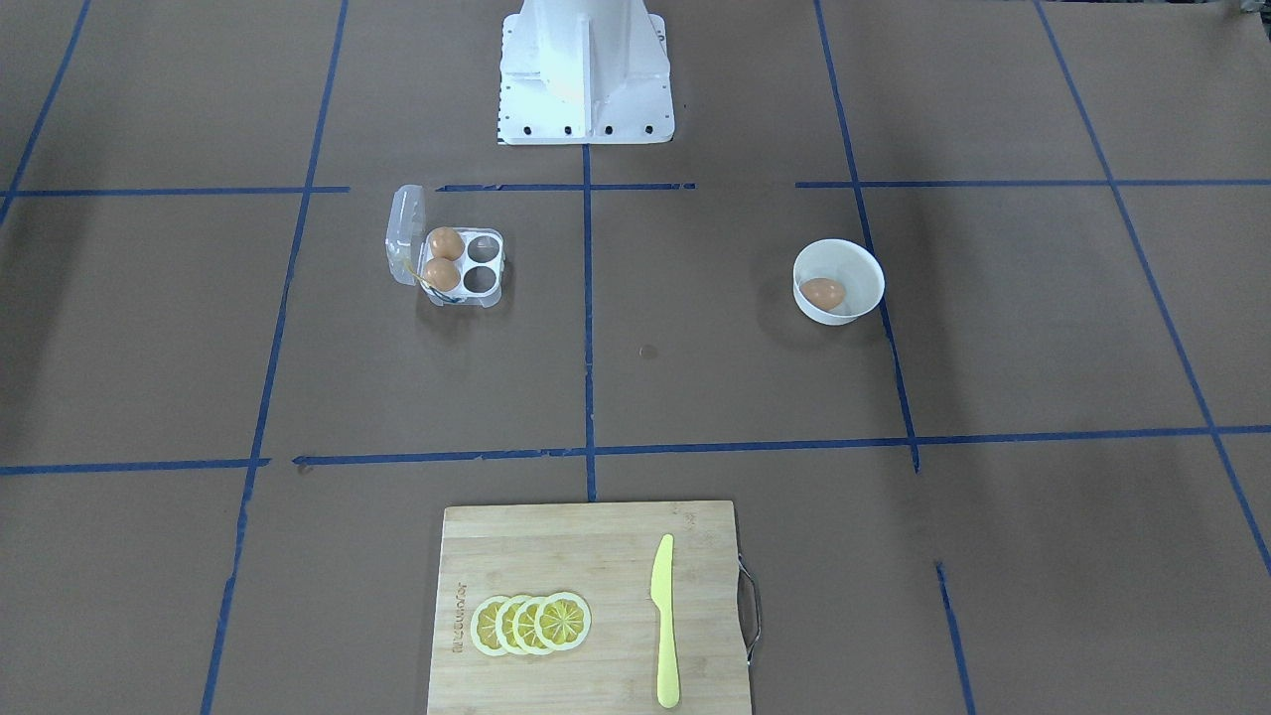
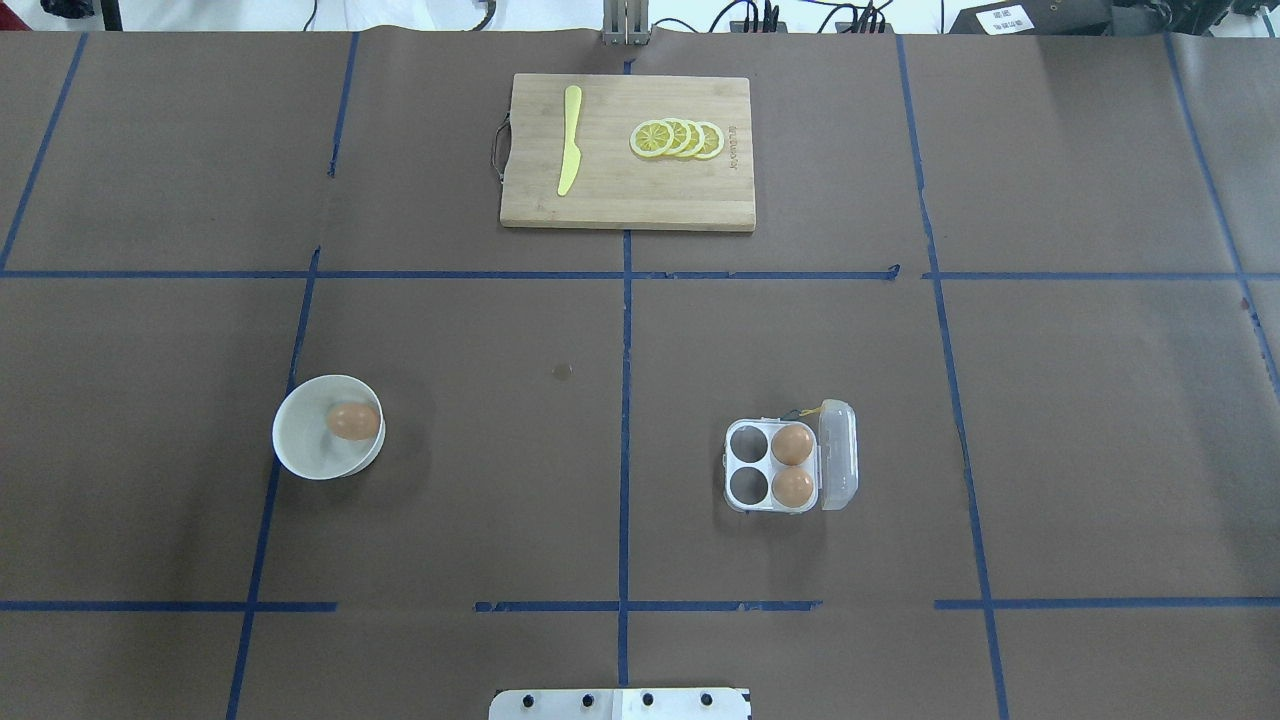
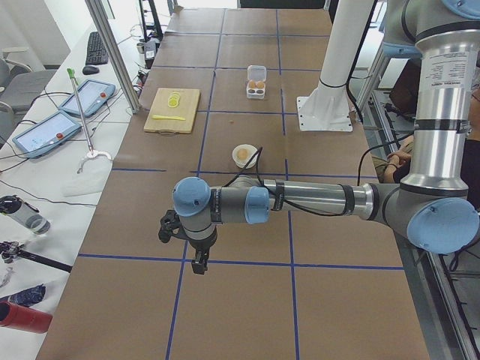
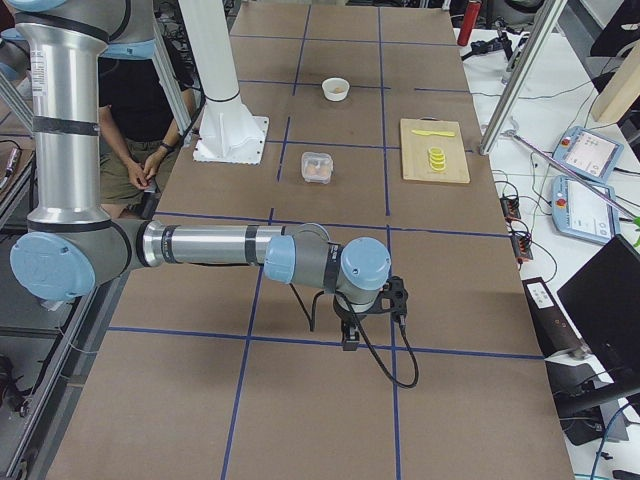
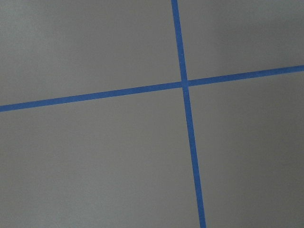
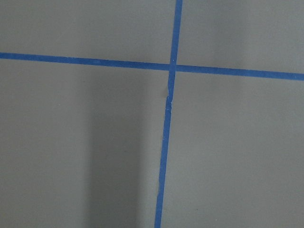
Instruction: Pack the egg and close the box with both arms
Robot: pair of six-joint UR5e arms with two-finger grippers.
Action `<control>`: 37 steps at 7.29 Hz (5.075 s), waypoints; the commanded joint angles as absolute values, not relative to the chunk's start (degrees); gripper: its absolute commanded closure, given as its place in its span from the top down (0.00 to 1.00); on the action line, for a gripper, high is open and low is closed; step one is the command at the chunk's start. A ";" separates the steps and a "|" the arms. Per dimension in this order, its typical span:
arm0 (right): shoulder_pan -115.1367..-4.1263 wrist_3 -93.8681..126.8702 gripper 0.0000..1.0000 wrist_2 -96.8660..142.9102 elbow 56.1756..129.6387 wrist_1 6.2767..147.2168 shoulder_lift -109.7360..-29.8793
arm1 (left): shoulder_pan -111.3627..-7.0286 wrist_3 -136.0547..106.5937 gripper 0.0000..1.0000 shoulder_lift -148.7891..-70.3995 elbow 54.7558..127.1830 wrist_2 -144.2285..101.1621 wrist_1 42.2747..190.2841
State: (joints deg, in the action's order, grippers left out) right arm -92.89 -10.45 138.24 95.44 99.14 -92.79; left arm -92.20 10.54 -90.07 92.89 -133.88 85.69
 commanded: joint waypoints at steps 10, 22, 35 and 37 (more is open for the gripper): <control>-94.75 -10.02 1.00 139.83 96.33 99.14 -92.72 | -74.30 -30.57 1.00 -102.91 107.29 -142.84 103.09; -94.75 -9.93 1.00 139.75 96.68 99.05 -92.46 | -39.83 -85.25 1.00 -100.19 112.68 -111.37 102.57; -94.75 -10.46 1.00 139.57 96.15 99.05 -92.20 | -34.02 -85.34 1.00 -102.56 107.76 -109.60 102.04; -94.75 -10.46 1.00 139.57 96.15 99.05 -92.28 | -34.01 -85.34 0.93 -102.48 107.84 -108.99 102.13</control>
State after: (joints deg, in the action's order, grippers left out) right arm -94.75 -10.45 139.57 96.15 99.05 -92.23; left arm -34.06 -85.34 -102.44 107.84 -109.46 102.10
